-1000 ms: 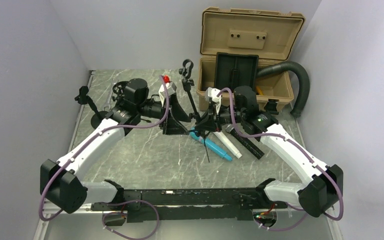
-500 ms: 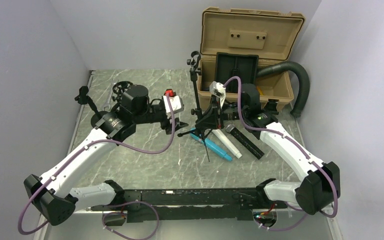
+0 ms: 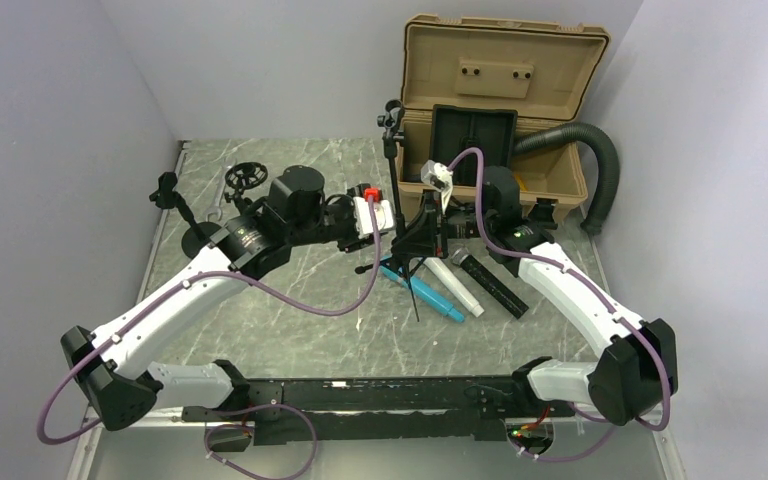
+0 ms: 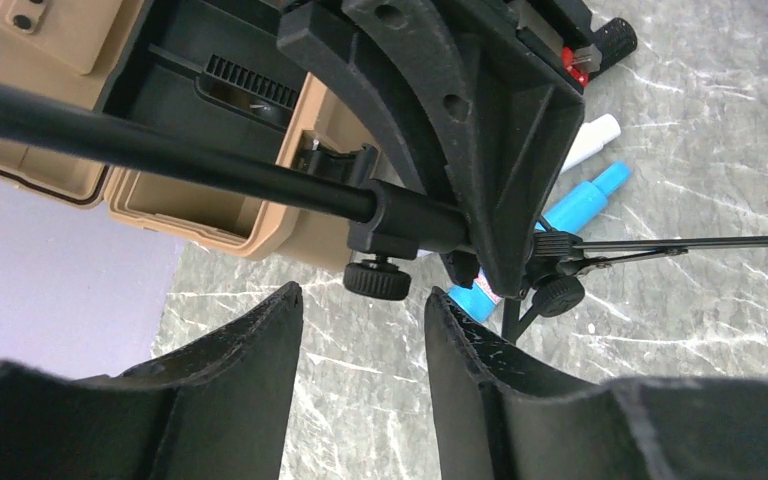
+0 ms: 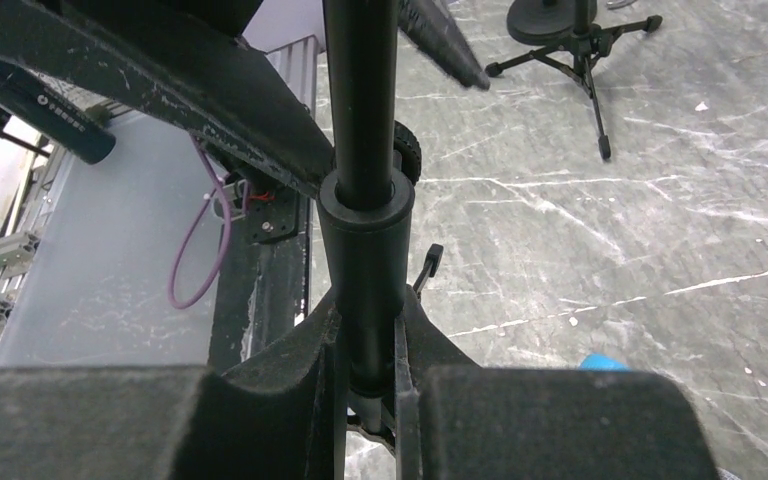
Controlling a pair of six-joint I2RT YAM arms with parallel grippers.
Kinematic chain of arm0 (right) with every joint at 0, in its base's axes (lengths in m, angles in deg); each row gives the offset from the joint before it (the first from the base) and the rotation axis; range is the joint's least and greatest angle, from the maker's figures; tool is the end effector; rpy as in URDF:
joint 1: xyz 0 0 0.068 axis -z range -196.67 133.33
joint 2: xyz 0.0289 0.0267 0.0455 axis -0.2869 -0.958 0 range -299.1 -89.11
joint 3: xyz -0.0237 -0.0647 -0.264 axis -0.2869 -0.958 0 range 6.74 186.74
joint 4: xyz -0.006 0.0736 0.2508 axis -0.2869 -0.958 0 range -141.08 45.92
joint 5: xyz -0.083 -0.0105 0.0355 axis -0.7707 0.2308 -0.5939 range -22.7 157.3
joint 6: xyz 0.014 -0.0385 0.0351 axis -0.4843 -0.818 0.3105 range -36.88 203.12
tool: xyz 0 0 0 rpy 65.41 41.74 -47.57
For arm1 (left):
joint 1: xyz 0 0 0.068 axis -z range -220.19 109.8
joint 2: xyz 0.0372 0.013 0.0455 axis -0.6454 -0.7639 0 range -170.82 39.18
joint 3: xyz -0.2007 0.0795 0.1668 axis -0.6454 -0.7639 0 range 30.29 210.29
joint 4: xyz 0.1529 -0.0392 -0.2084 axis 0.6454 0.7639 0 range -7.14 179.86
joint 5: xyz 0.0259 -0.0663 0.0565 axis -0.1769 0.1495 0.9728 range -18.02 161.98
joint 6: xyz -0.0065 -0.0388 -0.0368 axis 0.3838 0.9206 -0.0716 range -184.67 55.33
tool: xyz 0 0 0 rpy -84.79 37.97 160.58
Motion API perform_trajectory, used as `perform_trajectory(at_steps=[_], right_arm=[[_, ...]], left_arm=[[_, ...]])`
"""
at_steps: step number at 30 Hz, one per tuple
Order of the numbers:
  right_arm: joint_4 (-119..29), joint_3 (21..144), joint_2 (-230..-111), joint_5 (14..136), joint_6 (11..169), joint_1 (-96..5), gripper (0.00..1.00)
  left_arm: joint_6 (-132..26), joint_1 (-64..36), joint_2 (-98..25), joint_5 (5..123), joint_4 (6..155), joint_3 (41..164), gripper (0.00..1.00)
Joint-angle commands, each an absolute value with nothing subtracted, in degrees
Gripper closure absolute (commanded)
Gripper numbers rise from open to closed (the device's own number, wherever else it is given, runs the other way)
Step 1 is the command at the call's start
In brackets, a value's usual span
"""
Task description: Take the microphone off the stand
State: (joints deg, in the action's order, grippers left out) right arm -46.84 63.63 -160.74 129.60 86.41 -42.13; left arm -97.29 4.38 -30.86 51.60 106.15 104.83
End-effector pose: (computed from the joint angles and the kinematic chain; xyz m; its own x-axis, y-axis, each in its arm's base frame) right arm 0.2351 0.1468 0.3324 -0.3264 -0.1259 -0.9368 -0.9450 0.0640 0.3207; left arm 0.1844 -0.1991 0.4061 0.2879 0.4257 -0.8578 0.8756 0.2457 0.4158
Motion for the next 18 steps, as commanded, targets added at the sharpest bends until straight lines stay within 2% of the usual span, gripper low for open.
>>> perform_trajectory(at_steps=[1,9,11,13,15,18], right_arm=[[-41.0,63.8,-159.7,132.2,87.1,-41.6,1.00],[-40.3,63.4,-159.4,132.3,87.5,-41.5,1.00],[-40.2,63.2,-159.2,132.3,87.5,-41.5,1.00],[-40.2,63.2,-159.1,132.3,87.5,-41.5,1.00],[-40.4,63.1,-158.8,132.3,87.1,-41.3,1.00],[-40.9,62.8,-158.1,131.3,85.7,-41.3,1.00]], left_arm=[[-99.1,5.8,-31.8,53.0,107.4,108.3,0.51],[-98.3,6.4,-33.6,51.2,108.2,109.5,0.62],[-98.0,6.4,-34.0,50.5,108.5,109.9,0.69],[-97.7,6.4,-34.2,49.9,108.9,110.1,0.86],[-97.1,6.3,-34.1,48.8,109.2,110.2,0.97],[-95.2,6.2,-33.5,44.5,110.2,110.1,1.00]])
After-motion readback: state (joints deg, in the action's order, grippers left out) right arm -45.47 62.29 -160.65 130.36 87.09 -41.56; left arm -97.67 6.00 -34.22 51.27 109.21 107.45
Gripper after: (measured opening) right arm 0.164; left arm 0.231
